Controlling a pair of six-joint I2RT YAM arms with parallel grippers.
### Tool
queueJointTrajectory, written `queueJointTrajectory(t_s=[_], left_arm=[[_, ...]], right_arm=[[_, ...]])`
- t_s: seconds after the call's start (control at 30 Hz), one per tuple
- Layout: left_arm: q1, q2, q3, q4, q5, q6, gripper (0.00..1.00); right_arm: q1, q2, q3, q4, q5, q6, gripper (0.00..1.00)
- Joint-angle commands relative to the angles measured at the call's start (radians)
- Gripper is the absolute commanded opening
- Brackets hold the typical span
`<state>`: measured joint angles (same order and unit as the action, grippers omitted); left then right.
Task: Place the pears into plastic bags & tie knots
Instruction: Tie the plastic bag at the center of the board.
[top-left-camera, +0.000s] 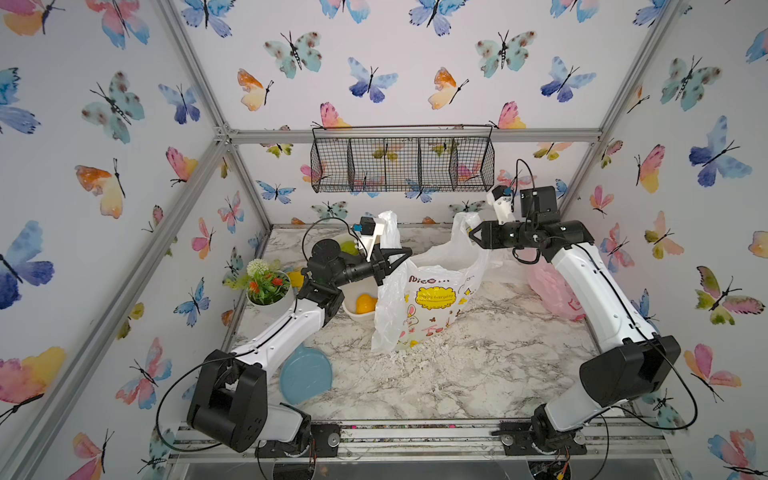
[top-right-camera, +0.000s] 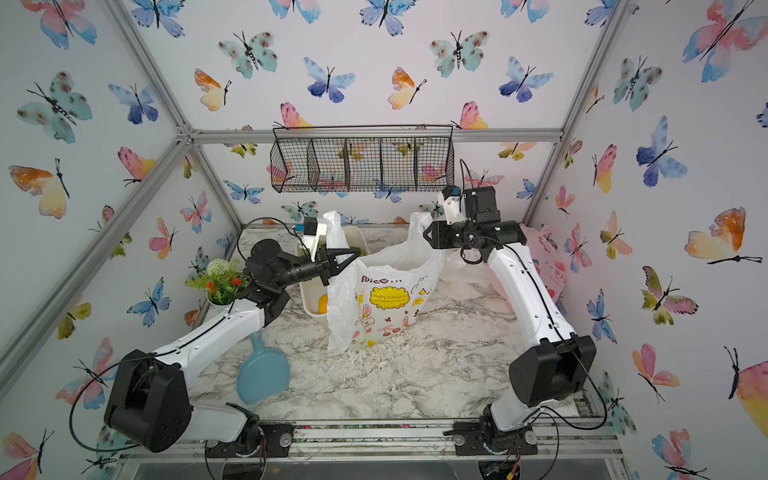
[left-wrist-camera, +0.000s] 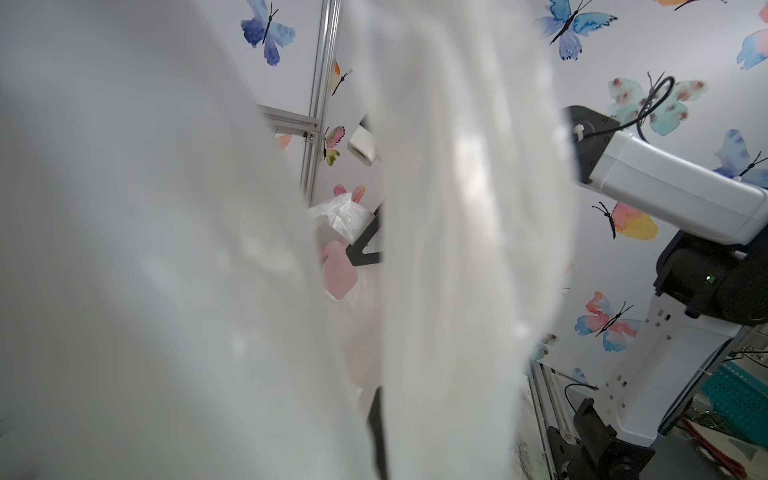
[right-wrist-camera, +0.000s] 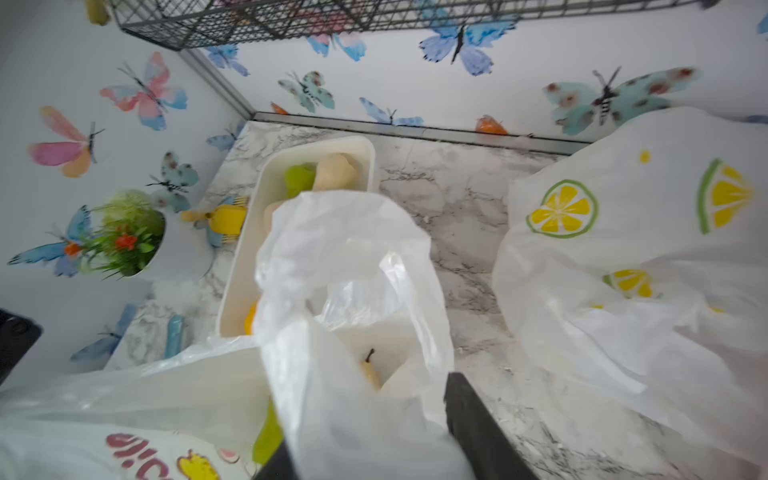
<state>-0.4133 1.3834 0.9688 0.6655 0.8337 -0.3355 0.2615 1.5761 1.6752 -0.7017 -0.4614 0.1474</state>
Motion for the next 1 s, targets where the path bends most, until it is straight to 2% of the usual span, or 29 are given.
queueJointTrajectory(t_s=[0.0, 0.07, 0.13, 0.23, 0.4, 0.57, 0.7, 0.87, 0.93, 0.97], left_arm=[[0.024, -0.053, 0.006, -0.022, 0.010, -0.013, 0.02], [0.044, -0.068, 0.022, -0.075, 0.006, -0.034, 0.03], [0.059, -0.081, 0.054, -0.173, -0.005, -0.041, 0.03], [0.062, -0.093, 0.091, -0.263, -0.018, -0.063, 0.03], [0.021, -0.102, 0.108, -0.287, -0.017, -0.124, 0.03], [0.021, -0.102, 0.118, -0.282, -0.023, -0.083, 0.03], [0.041, -0.066, 0.160, -0.370, -0.045, 0.035, 0.04], [0.095, -0.003, 0.157, -0.370, -0.026, 0.039, 0.04], [0.101, 0.014, 0.160, -0.377, -0.025, 0.045, 0.04], [0.107, 0.021, 0.162, -0.382, -0.028, 0.049, 0.04]], right_arm=[[0.004, -0.109, -0.036, 0.133, -0.287, 0.119, 0.19], [0.004, -0.134, -0.029, 0.123, -0.305, 0.180, 0.03], [0.004, -0.175, -0.051, 0.163, -0.328, 0.249, 0.03], [0.003, -0.265, -0.133, 0.338, -0.363, 0.408, 0.03], [0.004, -0.356, -0.228, 0.517, -0.366, 0.643, 0.02], [0.021, -0.503, -0.521, 0.800, -0.230, 0.814, 0.02], [0.076, -0.529, -0.631, 0.928, -0.111, 0.835, 0.02], [0.163, -0.427, -0.666, 1.058, -0.064, 0.826, 0.06], [0.164, -0.372, -0.650, 1.082, -0.077, 0.798, 0.12], [0.164, -0.350, -0.629, 1.065, -0.071, 0.761, 0.19]])
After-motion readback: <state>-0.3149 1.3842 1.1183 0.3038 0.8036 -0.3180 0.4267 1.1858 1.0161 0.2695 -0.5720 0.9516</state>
